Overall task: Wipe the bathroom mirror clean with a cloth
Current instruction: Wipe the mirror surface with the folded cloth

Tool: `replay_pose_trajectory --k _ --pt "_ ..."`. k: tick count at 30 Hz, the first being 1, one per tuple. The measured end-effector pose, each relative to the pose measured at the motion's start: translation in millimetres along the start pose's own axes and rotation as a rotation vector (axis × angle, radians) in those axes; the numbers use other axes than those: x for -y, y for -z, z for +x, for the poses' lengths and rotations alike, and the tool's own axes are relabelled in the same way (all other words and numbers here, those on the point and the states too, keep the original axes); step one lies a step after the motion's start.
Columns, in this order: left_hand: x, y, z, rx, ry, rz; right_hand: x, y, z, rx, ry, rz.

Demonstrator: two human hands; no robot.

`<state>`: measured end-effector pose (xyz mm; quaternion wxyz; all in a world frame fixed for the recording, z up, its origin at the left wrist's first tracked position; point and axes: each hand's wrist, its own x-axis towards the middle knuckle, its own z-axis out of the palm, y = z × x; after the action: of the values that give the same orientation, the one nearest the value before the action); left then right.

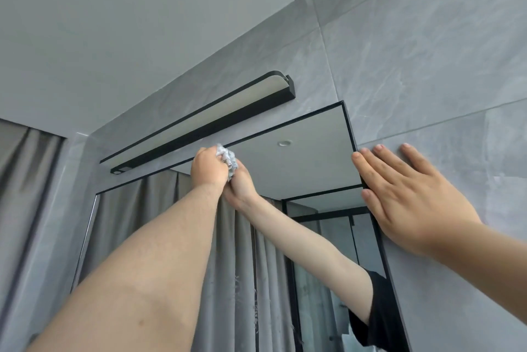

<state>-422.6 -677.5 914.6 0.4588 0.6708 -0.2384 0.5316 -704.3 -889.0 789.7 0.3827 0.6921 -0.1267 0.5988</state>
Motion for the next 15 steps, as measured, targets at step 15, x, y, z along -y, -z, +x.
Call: replay_pose_trajectory --k 15 --pt "28 17 5 0.164 0.014 0.08 1 1 0 -0.009 -0.018 -0.018"
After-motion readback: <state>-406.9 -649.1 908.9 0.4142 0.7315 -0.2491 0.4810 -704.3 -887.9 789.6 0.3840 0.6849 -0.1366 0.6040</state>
